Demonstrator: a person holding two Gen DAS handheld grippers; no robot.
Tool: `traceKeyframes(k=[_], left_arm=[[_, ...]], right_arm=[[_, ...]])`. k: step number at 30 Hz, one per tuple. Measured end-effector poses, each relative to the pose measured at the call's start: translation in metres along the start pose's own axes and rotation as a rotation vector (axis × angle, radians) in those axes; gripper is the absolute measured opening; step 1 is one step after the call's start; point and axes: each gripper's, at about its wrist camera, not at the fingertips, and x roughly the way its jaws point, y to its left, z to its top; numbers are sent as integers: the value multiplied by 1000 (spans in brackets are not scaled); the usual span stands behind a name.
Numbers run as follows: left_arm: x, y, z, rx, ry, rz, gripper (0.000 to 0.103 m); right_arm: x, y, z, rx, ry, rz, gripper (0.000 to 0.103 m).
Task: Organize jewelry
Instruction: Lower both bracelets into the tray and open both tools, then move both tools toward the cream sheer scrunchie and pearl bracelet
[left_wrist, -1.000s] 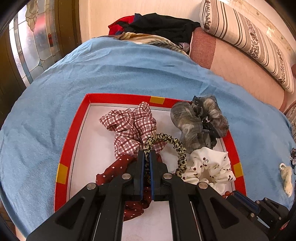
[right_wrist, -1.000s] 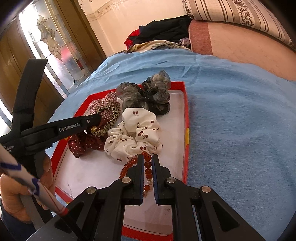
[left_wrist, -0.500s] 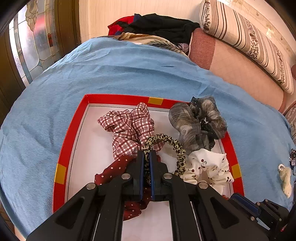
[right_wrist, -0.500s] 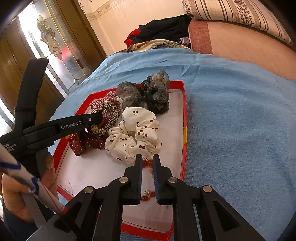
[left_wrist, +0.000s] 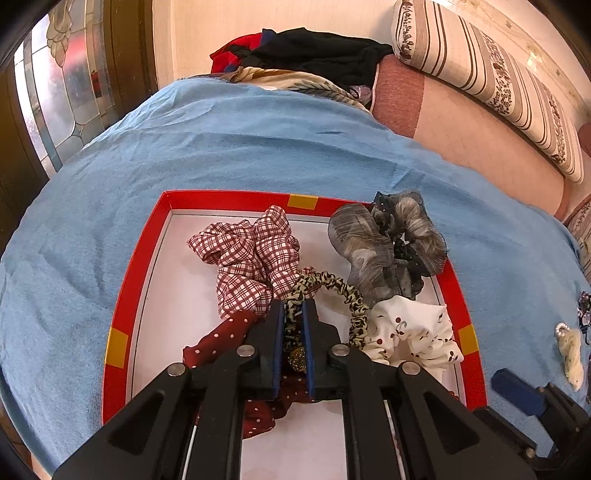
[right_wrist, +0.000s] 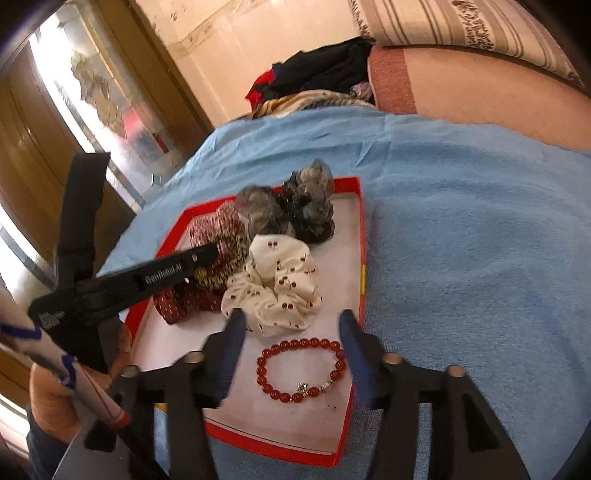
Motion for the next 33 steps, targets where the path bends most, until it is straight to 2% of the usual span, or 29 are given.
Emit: traceKeyframes(k=[4,7,10,12,13,15,17,20,24,28,29,31,33], left_arm=[[-1,-2,0,3,-3,4,10],[-2,-4,-1,5,-8,-1,11],[-4,-6,-1,12,-15,-4,12],[-6,-6,0,16,-23,-4,12],[-6,-6,0,17,-25,-5,13],[-7,-6,0,16,-32,-8,13],[-8,-7,1,18,-37,-10,13],[-9,-9,1,25,-47,-10,13],[-11,-12,1,32,-63,-10,13],[-15,-13,2,32,-79,-10,13],[-15,-14,2,31,-82,-14,13],[-16,-15,2,32,-88,-17,13],[-17,-16,2,36,-92,-19,13]], right_arm=[[-3,4,3,-29,4,-62,79],[-7,3,4,-12,-8,-139,84],[-14,1,4,-18,-24,-144,90],[-20,0,3,-23,-48,-161,90],[-22,1,4,-30,-50,-216,90],[-21,3,6,-56,-14,-279,90],[-22,6,6,-102,15,-307,90],[-22,14,3,-206,68,-390,90],[-30,25,-8,-323,35,-464,89],[-49,16,-14,-262,-4,-398,88],[-53,14,-15,-241,-14,-414,88],[-64,2,-15,-186,-62,-510,88],[-73,-11,-15,-151,-65,-522,87]])
